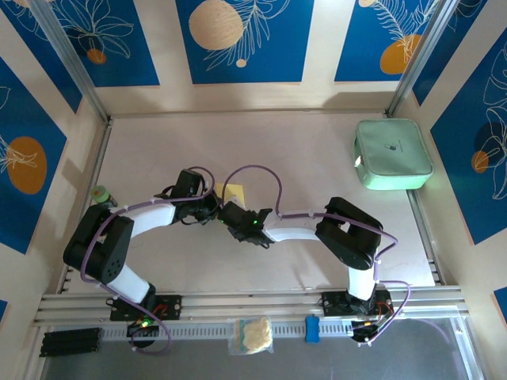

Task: Fold a paper plane with a square sheet of paper (pick it up from the middle)
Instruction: Fourth fold the wing at the center of the table.

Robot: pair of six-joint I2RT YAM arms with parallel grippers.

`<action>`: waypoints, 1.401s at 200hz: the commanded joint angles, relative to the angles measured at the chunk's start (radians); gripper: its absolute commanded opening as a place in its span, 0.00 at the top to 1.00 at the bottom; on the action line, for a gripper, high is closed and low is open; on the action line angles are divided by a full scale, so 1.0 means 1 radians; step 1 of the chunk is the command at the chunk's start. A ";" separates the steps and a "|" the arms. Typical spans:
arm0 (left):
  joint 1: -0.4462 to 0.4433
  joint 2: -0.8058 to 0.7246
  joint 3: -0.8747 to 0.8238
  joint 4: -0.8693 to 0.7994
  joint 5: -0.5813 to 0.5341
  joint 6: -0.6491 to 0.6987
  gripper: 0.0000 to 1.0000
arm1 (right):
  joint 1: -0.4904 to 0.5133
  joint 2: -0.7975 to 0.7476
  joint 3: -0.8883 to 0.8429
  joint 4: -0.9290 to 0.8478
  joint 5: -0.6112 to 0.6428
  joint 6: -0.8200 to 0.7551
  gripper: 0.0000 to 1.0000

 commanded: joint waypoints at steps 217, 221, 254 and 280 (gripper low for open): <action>0.034 -0.040 0.043 -0.094 -0.026 0.010 0.77 | -0.005 -0.046 -0.058 0.118 -0.099 -0.042 0.76; 0.038 -0.046 0.044 -0.100 -0.027 0.015 0.76 | -0.007 -0.048 -0.060 0.119 -0.102 -0.043 0.77; 0.080 -0.083 0.042 -0.140 -0.040 0.047 0.68 | -0.022 -0.061 -0.073 0.129 -0.115 -0.065 0.90; 0.092 -0.100 0.015 -0.137 -0.052 0.047 0.67 | -0.035 -0.074 -0.075 0.133 -0.132 -0.076 0.97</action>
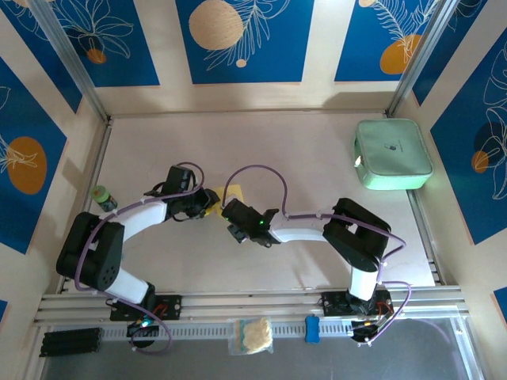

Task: Fold a paper plane with a square sheet of paper (pick it up from the middle)
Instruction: Fourth fold the wing at the center of the table.

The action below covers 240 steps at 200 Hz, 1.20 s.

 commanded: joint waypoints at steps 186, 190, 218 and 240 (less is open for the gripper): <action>0.005 0.072 -0.067 0.066 0.051 0.020 0.66 | -0.202 0.090 0.103 -0.109 -0.327 0.235 0.92; 0.005 0.075 -0.067 0.067 0.052 0.020 0.66 | -0.202 0.094 0.105 -0.116 -0.324 0.238 0.91; 0.002 0.094 -0.061 0.076 0.064 0.020 0.66 | -0.202 0.119 0.121 -0.166 -0.295 0.259 0.93; -0.001 0.108 -0.049 0.080 0.072 0.024 0.66 | -0.203 0.130 0.119 -0.177 -0.297 0.269 0.95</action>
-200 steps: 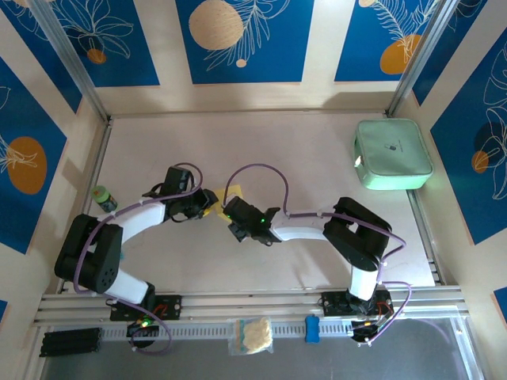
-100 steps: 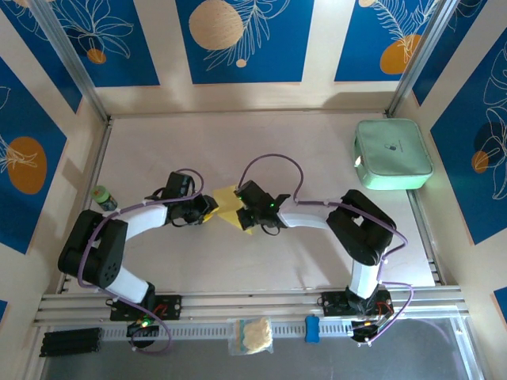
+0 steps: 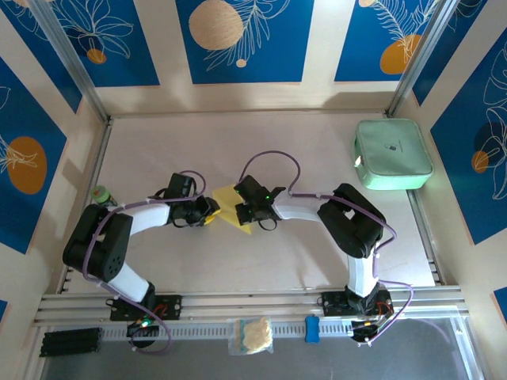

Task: Fold a paper plane with a square sheet of paper (pick it up from the middle)
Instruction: Fourth fold the wing at the center of the table.

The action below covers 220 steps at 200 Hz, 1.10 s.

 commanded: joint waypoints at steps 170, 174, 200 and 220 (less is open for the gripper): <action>-0.007 0.073 0.034 0.115 0.094 0.013 0.75 | -0.003 0.044 -0.007 -0.085 0.000 0.033 0.95; -0.007 0.073 0.034 0.118 0.096 0.015 0.75 | -0.003 0.043 -0.008 -0.084 0.000 0.033 0.96; -0.007 0.082 0.037 0.128 0.104 0.029 0.75 | -0.004 0.042 -0.016 -0.078 -0.002 0.032 0.96; -0.007 0.102 0.053 0.114 0.111 0.039 0.76 | -0.010 0.034 -0.027 -0.063 -0.007 0.028 0.95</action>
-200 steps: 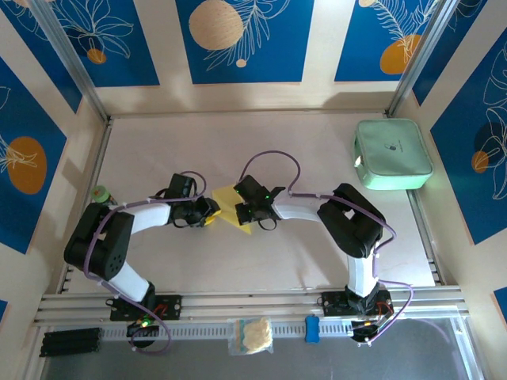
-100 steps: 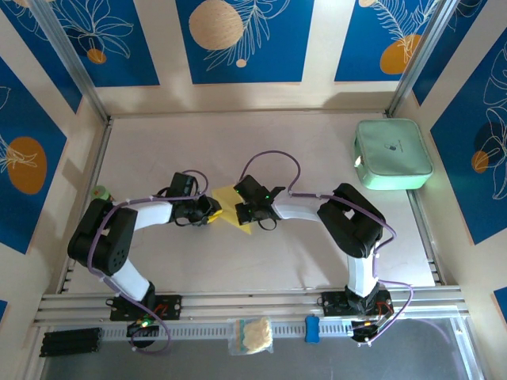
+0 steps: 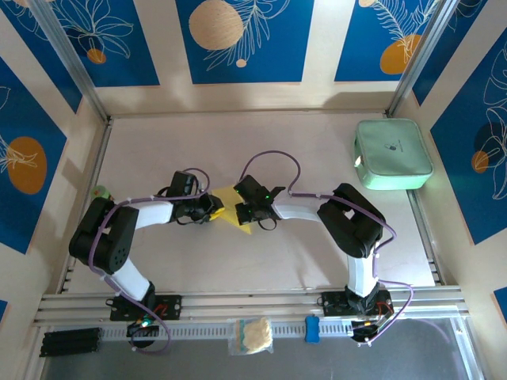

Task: Fold a paper plane with a square sheet of paper (pick it up from the middle)
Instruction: Fourth fold the wing at the center of the table.

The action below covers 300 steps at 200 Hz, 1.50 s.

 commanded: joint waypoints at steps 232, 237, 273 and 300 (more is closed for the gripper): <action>-0.041 -0.069 0.088 -0.118 -0.048 -0.056 0.94 | 0.210 -0.031 -0.027 0.050 0.392 -0.220 0.66; -0.041 -0.069 0.088 -0.118 -0.048 -0.058 0.93 | 0.209 -0.031 -0.028 0.050 0.392 -0.220 0.67; -0.036 -0.081 0.091 -0.133 -0.057 -0.052 0.86 | 0.204 -0.039 -0.039 0.054 0.379 -0.226 0.83; -0.013 -0.112 0.088 -0.160 -0.071 -0.024 0.77 | 0.198 -0.049 -0.050 0.054 0.366 -0.229 0.90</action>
